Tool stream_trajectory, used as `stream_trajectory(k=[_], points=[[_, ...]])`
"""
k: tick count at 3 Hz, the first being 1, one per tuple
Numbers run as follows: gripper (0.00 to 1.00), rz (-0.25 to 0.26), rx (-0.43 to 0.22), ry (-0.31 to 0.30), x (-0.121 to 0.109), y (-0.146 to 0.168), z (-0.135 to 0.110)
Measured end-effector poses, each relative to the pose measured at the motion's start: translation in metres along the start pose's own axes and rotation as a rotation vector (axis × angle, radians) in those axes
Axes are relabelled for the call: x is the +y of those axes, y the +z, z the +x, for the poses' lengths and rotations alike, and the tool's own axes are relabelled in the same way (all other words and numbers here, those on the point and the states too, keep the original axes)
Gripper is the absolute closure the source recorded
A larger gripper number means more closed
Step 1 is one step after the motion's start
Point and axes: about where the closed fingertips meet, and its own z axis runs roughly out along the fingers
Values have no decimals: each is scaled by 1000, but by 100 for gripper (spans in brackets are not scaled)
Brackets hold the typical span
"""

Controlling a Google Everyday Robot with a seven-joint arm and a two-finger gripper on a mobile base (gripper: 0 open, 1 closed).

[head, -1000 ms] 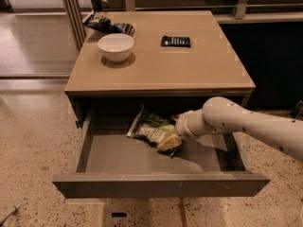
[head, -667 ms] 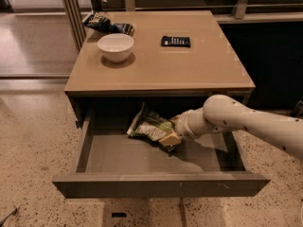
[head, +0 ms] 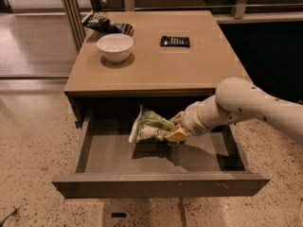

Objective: Pick green jalapeno chip bag from top drawer and place on counter

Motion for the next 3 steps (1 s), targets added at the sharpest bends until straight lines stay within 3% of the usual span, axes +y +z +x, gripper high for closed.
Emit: stream_trajectory(k=[1, 2, 3], points=[[100, -73, 25, -43, 13, -38, -20], [100, -126, 57, -104, 13, -80, -57], [100, -97, 63, -246, 9, -143, -138]])
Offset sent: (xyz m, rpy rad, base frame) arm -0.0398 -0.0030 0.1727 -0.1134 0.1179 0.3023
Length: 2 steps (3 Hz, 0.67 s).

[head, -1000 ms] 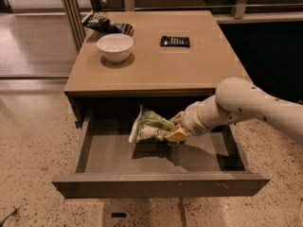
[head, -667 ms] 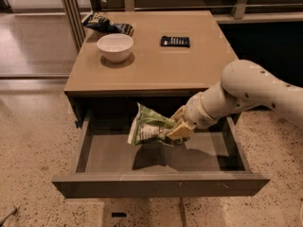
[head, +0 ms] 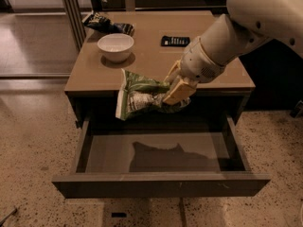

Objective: Pick green jalapeno chip bag from top drawer and place on counter

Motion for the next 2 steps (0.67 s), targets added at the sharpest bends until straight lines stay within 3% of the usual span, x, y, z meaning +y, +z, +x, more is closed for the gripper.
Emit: stream_trajectory(k=[1, 2], points=[[100, 0, 0, 0, 0, 1, 0], [100, 81, 11, -29, -14, -14, 1]])
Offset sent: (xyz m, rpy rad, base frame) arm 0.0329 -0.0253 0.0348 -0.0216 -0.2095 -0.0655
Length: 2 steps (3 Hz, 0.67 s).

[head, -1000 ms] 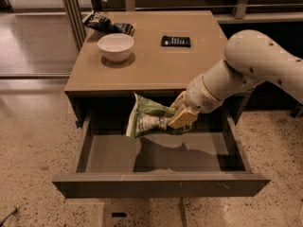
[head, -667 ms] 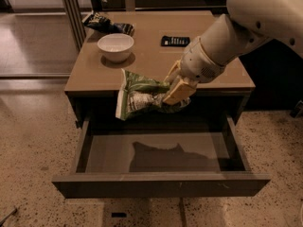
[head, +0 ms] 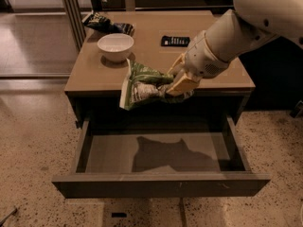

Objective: Pick green jalapeno chip bag from top drawer and place on counter

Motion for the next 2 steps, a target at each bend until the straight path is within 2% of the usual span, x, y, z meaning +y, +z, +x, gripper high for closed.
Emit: stream_trajectory(k=[1, 2], points=[[100, 88, 6, -35, -32, -14, 3], [100, 153, -9, -39, -69, -21, 12]])
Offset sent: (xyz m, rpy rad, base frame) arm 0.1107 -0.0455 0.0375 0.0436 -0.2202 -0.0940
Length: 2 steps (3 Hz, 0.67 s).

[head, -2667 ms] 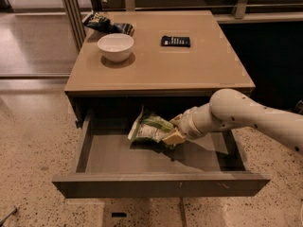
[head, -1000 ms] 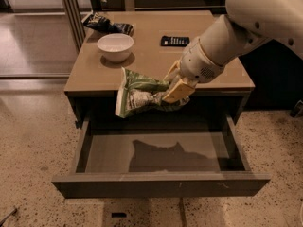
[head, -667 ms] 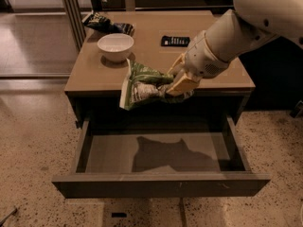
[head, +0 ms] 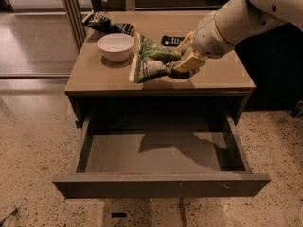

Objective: Pick green jalapeno chip bag from top drawer and place on counter

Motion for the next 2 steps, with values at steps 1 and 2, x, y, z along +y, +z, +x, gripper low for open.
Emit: stream_trajectory(k=[1, 2], points=[[100, 36, -21, 20, -31, 9, 15], [100, 62, -44, 53, -55, 21, 32]])
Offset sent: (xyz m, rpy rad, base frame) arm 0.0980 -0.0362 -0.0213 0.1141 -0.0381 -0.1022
